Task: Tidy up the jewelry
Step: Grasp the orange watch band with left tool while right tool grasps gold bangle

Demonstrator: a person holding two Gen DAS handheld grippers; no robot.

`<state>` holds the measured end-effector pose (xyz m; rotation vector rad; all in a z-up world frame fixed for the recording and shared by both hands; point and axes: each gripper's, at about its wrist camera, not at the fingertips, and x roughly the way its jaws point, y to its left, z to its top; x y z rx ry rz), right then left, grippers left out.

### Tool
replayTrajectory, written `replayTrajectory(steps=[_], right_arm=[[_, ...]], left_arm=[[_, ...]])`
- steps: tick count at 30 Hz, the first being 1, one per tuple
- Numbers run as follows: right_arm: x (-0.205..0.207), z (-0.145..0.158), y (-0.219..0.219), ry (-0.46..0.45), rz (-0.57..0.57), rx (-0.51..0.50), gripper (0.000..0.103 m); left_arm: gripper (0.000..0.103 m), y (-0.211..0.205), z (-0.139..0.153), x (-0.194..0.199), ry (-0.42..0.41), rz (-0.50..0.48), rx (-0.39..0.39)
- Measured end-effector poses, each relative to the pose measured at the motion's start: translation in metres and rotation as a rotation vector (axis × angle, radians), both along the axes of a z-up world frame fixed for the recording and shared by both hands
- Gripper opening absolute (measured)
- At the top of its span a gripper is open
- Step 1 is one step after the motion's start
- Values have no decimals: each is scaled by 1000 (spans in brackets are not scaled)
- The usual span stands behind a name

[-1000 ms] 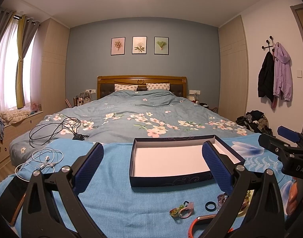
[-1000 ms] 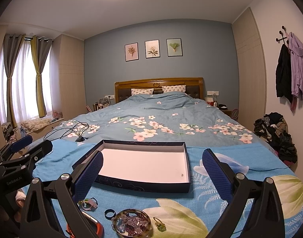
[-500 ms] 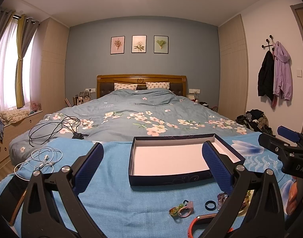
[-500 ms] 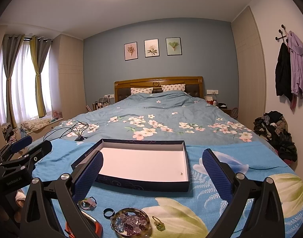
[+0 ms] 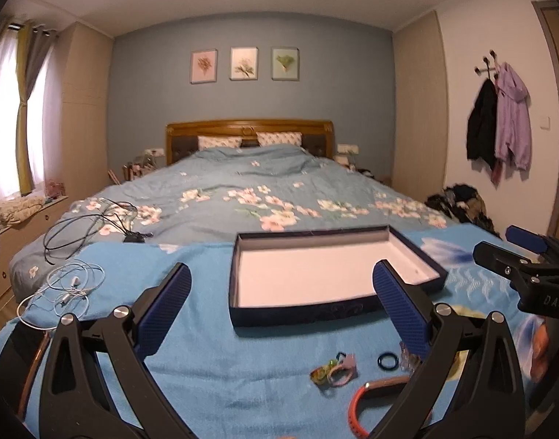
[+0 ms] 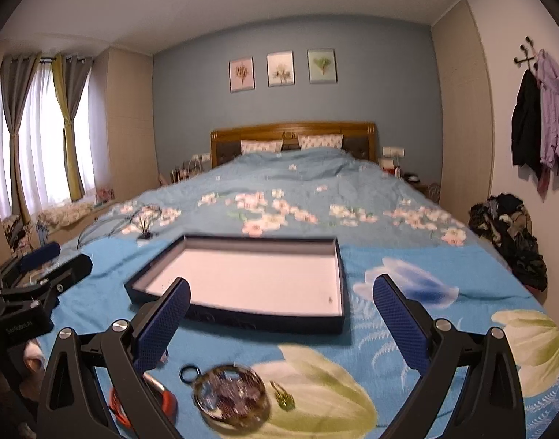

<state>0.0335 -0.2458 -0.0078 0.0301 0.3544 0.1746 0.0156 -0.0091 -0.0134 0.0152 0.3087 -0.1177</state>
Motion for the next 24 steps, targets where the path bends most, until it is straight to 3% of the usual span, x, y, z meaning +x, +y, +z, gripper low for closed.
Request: replayTrajectory(steps=[4, 7, 9, 13, 14, 15, 18, 20, 24], right_arm=[[9, -19, -5, 134, 21, -55, 96], [13, -33, -7, 225, 56, -66, 87], [17, -41, -7, 282, 94, -62, 69], [25, -54, -5, 370, 142, -57, 48], [26, -55, -3, 383, 148, -60, 38], [27, -57, -2, 397, 155, -60, 28], [27, -61, -1, 431, 191, -40, 17], [27, -61, 0, 442, 200, -46, 15], [32, -60, -1, 481, 223, -23, 15]], left_arm=[[98, 1, -12, 10, 85, -60, 12], [98, -2, -21, 15, 144, -103, 45], [98, -7, -29, 17, 197, -145, 73], [98, -17, -40, 12, 252, -227, 101], [96, -20, -44, 10, 265, -247, 110], [94, -23, -47, 8, 275, -257, 119], [83, -30, -56, 5, 332, -299, 133], [72, -33, -61, 4, 365, -319, 132], [60, -36, -64, 6, 417, -362, 127]])
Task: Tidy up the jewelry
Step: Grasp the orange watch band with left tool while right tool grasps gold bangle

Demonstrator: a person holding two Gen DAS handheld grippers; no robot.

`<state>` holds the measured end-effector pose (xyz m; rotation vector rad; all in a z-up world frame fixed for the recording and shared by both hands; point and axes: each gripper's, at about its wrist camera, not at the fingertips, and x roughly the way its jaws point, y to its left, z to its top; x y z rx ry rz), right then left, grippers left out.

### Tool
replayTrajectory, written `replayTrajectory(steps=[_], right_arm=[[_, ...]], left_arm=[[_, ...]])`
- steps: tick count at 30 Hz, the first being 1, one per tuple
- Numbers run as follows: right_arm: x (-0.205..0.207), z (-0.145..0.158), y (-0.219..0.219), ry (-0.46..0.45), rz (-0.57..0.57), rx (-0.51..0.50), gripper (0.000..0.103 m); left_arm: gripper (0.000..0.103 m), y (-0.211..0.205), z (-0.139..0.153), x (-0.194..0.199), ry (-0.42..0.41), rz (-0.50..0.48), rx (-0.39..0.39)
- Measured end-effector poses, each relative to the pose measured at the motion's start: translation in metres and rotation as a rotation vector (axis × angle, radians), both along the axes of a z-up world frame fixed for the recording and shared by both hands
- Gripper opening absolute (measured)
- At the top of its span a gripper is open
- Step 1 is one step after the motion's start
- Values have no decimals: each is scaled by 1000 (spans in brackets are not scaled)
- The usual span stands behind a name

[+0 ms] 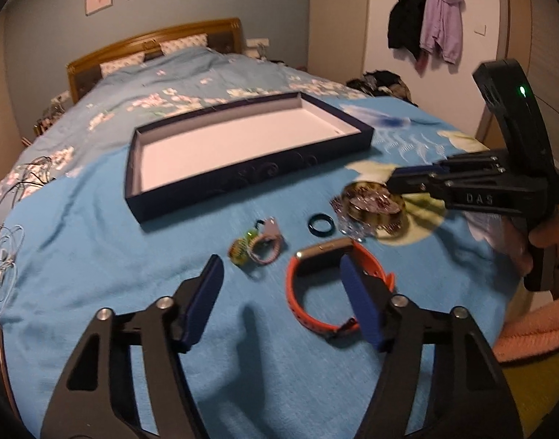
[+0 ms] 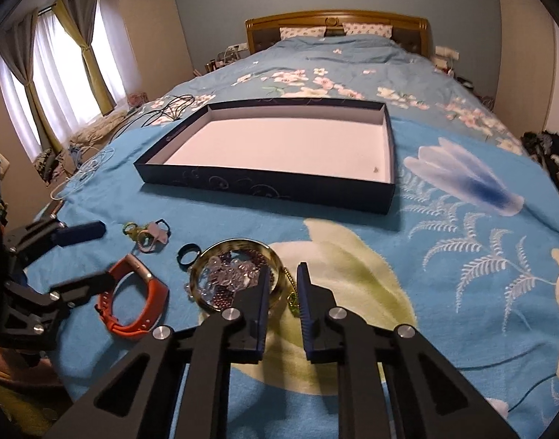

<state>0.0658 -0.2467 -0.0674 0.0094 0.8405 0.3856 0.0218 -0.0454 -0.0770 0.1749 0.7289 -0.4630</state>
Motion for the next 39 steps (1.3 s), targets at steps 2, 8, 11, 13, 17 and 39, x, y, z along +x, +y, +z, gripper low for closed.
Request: replayTrajectory(steps=[2, 8, 11, 13, 17, 39], right_arm=[[6, -1, -2, 24, -2, 20, 15], [18, -5, 0, 86, 14, 11, 15], [22, -10, 4, 96, 23, -16, 11], [21, -8, 5, 96, 34, -9, 6], [15, -2, 6, 49, 26, -62, 19], [9, -1, 1, 93, 14, 47, 8]], left_arm=[[49, -3, -3, 2, 31, -22, -4], [37, -4, -9, 5, 97, -48, -14], [27, -6, -13, 8, 127, -58, -14], [22, -7, -16, 10, 145, -60, -12], [19, -5, -14, 11, 149, -62, -14], [19, -3, -14, 12, 143, -61, -12]])
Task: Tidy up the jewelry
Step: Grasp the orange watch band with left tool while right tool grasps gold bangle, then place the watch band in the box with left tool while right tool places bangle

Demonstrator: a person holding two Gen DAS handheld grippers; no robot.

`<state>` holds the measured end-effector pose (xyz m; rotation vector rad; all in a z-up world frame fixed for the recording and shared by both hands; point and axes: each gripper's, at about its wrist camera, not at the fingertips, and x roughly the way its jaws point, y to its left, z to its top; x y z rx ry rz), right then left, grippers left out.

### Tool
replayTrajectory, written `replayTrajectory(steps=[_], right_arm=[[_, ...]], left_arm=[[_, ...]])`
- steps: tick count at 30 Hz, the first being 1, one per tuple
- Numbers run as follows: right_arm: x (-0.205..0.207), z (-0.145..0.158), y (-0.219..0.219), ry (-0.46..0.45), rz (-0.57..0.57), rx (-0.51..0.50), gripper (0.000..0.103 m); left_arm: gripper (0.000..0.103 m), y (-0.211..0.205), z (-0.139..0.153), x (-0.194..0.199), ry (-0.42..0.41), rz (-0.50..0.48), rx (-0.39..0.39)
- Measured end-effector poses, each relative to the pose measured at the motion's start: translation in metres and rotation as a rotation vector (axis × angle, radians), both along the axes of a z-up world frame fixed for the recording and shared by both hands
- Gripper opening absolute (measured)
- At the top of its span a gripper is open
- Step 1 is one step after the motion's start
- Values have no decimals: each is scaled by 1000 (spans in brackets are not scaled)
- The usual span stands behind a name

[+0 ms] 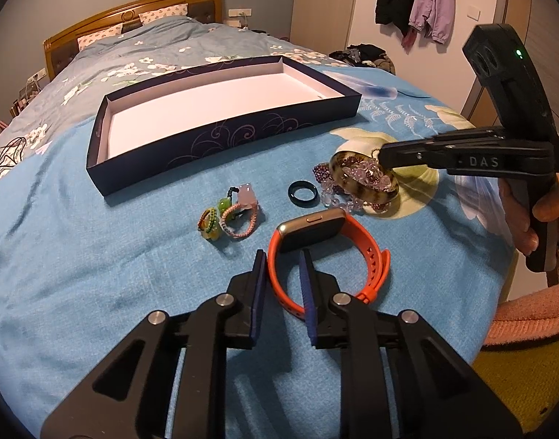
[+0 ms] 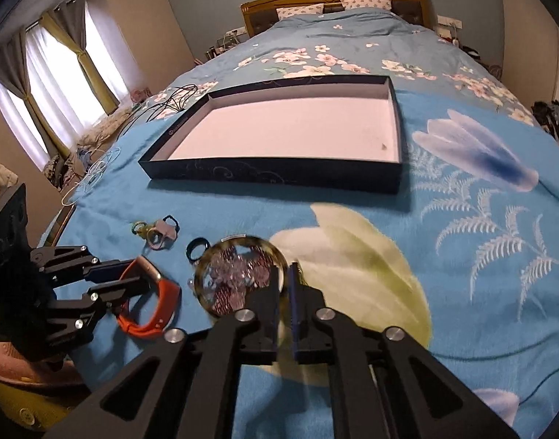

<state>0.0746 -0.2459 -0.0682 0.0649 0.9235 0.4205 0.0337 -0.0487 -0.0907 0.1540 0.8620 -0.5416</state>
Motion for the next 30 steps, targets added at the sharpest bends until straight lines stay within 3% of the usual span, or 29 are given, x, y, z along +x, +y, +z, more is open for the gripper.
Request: replayTrajectory(steps=[12, 15, 17, 20, 30], right_arm=[[12, -8, 20, 3, 82, -144, 7], [11, -7, 16, 0, 84, -129, 4], [8, -2, 12, -15, 82, -106, 5], [2, 10, 5, -44, 75, -57, 5], [8, 38, -2, -118, 59, 5, 5]], left_arm=[[20, -3, 0, -1, 4, -10, -1], [20, -4, 0, 1, 8, -10, -3], [11, -4, 1, 1, 3, -1, 4], [7, -2, 3, 3, 11, 5, -9], [7, 9, 36, 9, -49, 6, -74]])
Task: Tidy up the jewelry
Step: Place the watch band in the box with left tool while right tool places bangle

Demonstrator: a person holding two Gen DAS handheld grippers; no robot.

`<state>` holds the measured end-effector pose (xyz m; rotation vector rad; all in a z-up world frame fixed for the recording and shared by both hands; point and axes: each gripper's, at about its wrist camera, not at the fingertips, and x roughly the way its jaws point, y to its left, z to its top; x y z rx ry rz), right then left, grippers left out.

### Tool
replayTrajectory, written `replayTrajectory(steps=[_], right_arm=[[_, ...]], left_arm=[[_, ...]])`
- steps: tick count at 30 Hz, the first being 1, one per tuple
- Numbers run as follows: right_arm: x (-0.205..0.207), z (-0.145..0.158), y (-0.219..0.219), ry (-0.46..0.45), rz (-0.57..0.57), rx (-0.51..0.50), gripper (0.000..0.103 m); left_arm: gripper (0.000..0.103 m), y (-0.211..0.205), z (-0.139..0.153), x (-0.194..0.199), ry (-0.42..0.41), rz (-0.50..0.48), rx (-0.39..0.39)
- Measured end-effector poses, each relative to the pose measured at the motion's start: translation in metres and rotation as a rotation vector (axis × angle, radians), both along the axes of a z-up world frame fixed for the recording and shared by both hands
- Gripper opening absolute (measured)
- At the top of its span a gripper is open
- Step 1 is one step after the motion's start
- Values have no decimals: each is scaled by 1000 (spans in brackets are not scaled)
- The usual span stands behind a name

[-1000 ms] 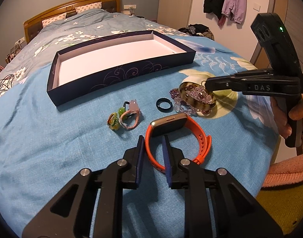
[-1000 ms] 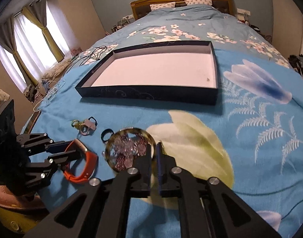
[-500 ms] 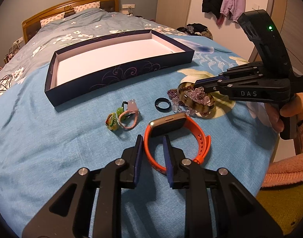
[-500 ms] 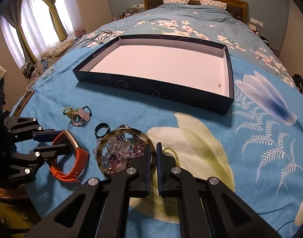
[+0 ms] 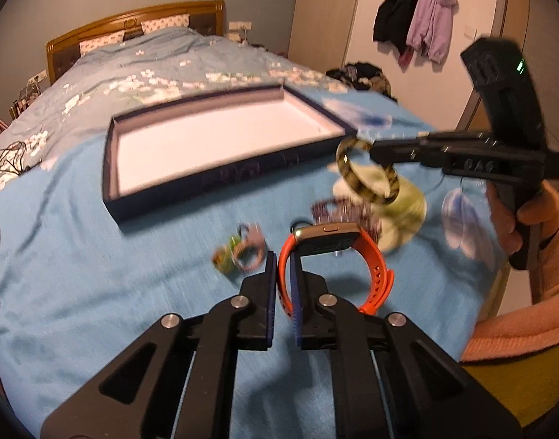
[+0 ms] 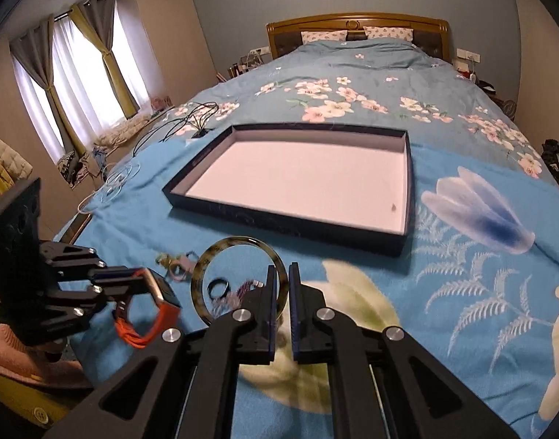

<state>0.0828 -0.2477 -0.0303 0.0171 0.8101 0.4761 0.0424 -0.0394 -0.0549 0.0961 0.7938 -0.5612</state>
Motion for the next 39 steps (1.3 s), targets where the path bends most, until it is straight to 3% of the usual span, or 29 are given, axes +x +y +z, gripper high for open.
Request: replayTrajectory(steps=[6, 16, 26, 39], right_arm=[[34, 17, 4, -57, -16, -15, 5], [121, 29, 19, -110, -63, -73, 5], [188, 1, 29, -28, -112, -123, 5], [224, -23, 37, 68, -146, -188, 5]], left_arm=[[7, 7, 31, 34, -89, 49, 14], [7, 8, 48, 132, -89, 153, 24], [8, -2, 29, 214, -17, 199, 52], [8, -7, -9, 283, 116, 272, 91]])
